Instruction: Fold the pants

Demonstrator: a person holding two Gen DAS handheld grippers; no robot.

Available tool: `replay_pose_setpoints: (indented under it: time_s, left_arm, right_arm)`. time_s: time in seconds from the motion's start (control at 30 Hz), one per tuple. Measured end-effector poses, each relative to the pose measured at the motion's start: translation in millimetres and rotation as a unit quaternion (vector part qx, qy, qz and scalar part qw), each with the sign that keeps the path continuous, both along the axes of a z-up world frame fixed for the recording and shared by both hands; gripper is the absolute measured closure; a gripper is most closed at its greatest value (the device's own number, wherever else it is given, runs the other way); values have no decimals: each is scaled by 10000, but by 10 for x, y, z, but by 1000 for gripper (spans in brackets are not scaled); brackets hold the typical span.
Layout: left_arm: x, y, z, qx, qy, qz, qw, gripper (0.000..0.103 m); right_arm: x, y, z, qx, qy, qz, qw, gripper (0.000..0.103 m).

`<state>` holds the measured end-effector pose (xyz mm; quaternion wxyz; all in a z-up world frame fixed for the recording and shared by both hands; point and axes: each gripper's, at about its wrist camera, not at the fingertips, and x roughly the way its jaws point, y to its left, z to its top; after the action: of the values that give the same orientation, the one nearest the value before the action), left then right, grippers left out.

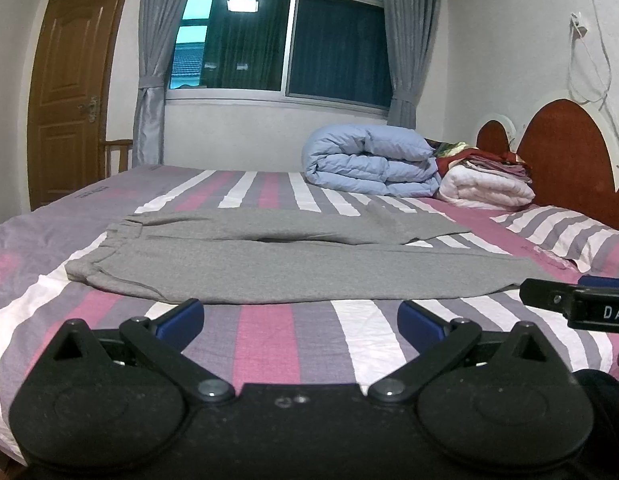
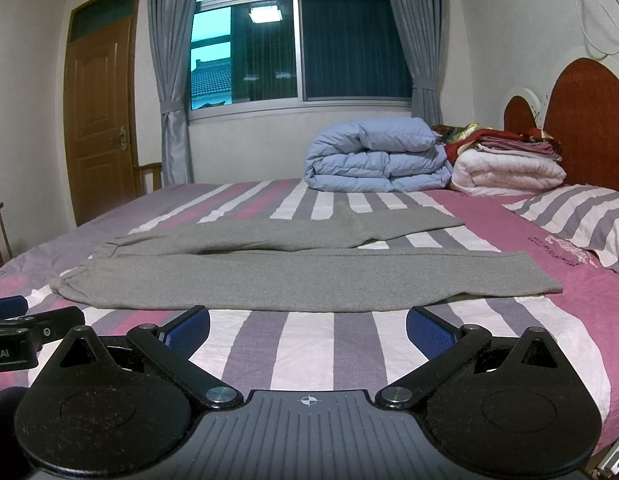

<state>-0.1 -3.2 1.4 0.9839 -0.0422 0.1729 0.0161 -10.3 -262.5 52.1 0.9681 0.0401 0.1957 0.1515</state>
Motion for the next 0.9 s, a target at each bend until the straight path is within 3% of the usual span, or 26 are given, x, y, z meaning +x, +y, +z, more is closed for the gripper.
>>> replay_pose_setpoints:
  time_s: [0.1,0.2,0.33,0.4,0.5,0.67,0.7,0.8,0.9]
  left_arm:
    - [66,137,80,-217,130,-25,9997,16]
    - [186,358,173,137,92,125,9998,12]
    - [486,842,263,352,55,319,9989,9]
    - [725,1162,283,349,182,420,9983,9]
    - [1167,1723,279,216,396,578,9973,10]
    - [2123,2558,263,227,784,531,9953,10]
    - [2304,2656,242,264,872,507,9946,11]
    - [2957,2986,107,392,1147,383,9919,34]
    - [3486,3238,-101,382,1438,315,9884,37]
  right_arm:
    - [74,-33,36,177,132,364,9991,0]
    - [269,-53,99,363,137,813,9959,0]
    - [713,38,224,531,240,1073,9925,0]
    - [999,202,313,375,191,1190,9920,0]
    - [1493,494,412,209,51,1472,9889,0]
    - [2709,1083,346,106,943,1937,9765,0]
    - [2901,1189,325,-2,907,1963,9763,0]
    - [3479,1561,228,-308,723,2063,9753,0]
    - [4035,1888,38,-513,694,2200,9717,0]
